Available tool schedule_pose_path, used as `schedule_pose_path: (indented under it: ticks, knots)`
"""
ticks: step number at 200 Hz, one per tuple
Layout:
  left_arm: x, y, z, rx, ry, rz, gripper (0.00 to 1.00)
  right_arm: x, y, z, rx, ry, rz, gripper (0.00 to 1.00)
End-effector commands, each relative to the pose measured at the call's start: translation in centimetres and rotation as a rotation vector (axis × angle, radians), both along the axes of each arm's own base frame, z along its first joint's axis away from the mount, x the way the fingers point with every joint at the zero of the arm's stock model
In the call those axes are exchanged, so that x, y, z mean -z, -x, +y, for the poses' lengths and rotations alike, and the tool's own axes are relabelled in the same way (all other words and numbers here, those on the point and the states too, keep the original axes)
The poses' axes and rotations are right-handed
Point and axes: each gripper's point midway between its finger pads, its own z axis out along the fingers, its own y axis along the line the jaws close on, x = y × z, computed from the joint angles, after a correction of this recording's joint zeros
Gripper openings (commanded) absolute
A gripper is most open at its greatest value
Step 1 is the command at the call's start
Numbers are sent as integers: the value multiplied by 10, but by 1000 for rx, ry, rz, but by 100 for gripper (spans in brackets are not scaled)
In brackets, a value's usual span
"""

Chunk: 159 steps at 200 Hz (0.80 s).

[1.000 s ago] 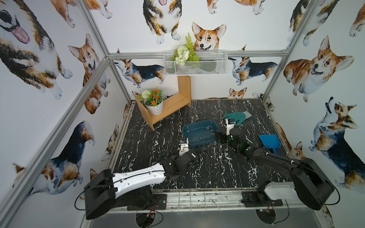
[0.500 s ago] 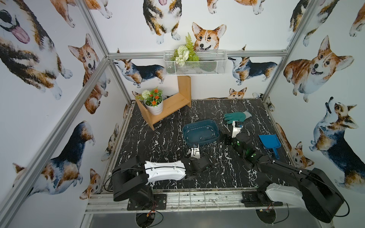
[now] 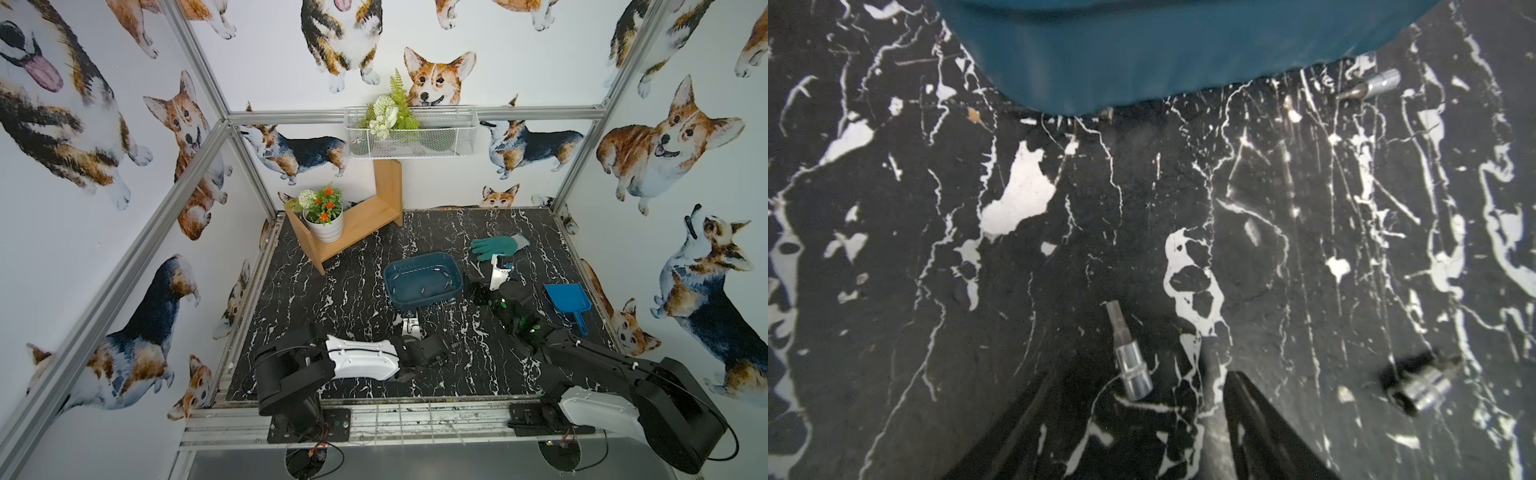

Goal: Put the bit on the desktop into the storage box
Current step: Pick up the screwdriver bit from the center of the board.

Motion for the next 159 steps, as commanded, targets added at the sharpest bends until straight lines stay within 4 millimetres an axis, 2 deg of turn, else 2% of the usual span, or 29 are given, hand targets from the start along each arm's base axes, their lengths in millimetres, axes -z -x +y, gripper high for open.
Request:
schedule_pose_path:
  ticks: [1,36,39,54,79,159]
  knots:
    - [5,-1,0,-6,20,11,62,-9,-1,-1,7,-14,-35,100]
    - [6,-3,1,-3,25,14,52,-8,-1,0,6,-16,-34,100]
    - [13,-2,3,-3,5,23,52,-8,-1,0,6,-15,-34,100]
    - [16,-2,4,-3,-10,29,48,-8,-1,0,7,-16,-34,100]
    - [18,-2,5,-2,-30,34,40,-9,-1,-1,8,-17,-37,100]
    - [21,1,12,-17,-77,57,23,-7,0,-2,9,-12,-33,100]
